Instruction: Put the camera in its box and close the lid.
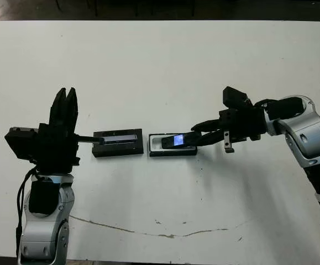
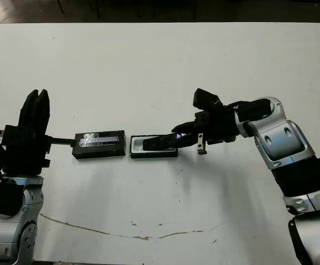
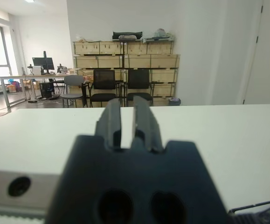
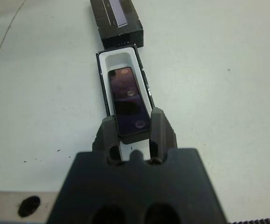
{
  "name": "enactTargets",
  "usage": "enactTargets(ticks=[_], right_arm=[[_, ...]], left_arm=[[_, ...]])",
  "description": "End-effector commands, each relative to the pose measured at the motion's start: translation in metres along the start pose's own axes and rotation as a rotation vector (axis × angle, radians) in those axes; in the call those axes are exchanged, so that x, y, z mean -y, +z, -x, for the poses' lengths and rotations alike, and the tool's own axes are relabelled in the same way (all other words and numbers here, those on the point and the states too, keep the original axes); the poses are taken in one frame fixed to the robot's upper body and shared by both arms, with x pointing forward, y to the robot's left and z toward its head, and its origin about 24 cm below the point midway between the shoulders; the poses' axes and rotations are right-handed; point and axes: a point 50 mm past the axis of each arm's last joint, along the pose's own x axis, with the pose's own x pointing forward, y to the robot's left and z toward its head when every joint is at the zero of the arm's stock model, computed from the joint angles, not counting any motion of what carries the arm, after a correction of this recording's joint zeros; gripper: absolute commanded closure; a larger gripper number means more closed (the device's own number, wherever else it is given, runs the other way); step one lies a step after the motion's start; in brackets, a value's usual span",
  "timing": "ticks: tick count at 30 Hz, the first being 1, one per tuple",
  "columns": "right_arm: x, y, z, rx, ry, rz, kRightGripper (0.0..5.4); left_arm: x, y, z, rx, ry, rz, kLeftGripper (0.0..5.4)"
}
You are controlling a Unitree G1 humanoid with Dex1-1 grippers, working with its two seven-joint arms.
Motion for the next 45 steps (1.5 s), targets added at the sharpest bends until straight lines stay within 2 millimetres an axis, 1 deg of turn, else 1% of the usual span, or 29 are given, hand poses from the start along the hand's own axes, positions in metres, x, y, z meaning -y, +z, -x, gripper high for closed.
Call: enactTargets(ticks=[1,7,13,19,26,31,34,36,39,44,45], right_arm=[[-0.001,-0.007,-0.001,-0.006,-0.012,-0.024,5.39],[-0.002,-0.005,-0.003,0.0,-0.005,-0.023,5.39],[-0.008,-0.002,-0.015,0.038,0.043,-0.004,5.39],[-0.013,0.0,-0.027,0.012,0.1,-0.014,5.39],[-0.017,-0.001,-0.037,-0.025,0.114,0.018,5.39],[-0.017,0.0,-0.038,-0.029,0.117,0.032,5.39],[-0.015,0.0,-0.034,-0.039,0.126,0.013,5.39],[-0.012,0.003,-0.029,-0.028,0.136,0.014,5.08],[-0.005,0.013,-0.017,0.025,0.106,0.072,4.52],[0.002,0.029,0.007,0.089,-0.025,0.153,3.38],[0.003,0.032,0.012,0.107,-0.045,0.166,3.22]], left_arm=[[-0.001,-0.007,0.005,-0.042,-0.005,-0.005,5.4],[-0.001,-0.008,0.006,-0.044,-0.013,-0.017,5.4],[-0.001,-0.009,0.005,-0.037,-0.019,-0.018,5.4],[0.0,-0.008,0.007,-0.043,-0.012,-0.025,5.4],[-0.001,-0.008,0.008,-0.036,-0.016,-0.024,5.4],[-0.001,-0.009,0.008,-0.034,-0.019,-0.026,5.4],[-0.001,-0.009,0.008,-0.037,-0.017,-0.024,5.4],[-0.002,-0.009,0.008,-0.037,-0.017,-0.022,5.4],[-0.002,-0.009,0.008,-0.035,-0.017,-0.034,5.4],[-0.002,-0.009,0.008,-0.034,-0.019,-0.032,5.4],[-0.002,-0.009,0.008,-0.035,-0.018,-0.031,5.4]])
